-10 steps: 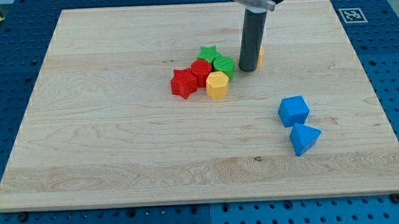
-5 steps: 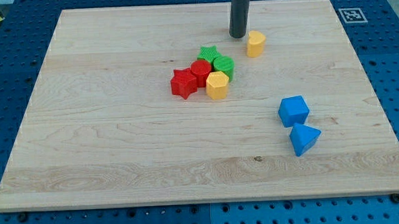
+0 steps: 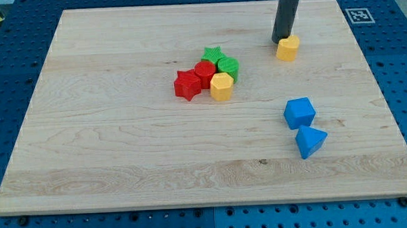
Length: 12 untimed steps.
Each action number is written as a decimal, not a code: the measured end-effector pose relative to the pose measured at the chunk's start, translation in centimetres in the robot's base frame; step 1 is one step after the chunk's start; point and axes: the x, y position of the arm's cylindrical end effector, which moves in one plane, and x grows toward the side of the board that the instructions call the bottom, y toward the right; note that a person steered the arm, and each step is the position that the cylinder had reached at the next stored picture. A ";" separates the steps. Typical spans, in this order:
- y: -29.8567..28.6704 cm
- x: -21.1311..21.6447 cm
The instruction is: Slide the yellow heart closer to the blue cube
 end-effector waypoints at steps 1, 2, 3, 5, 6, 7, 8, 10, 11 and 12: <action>1.2 0.3; 2.3 2.2; 2.3 2.6; 2.1 7.0; 2.1 8.8; 3.0 9.2; 5.1 11.0; 6.1 12.6; 5.5 12.6; 3.4 12.6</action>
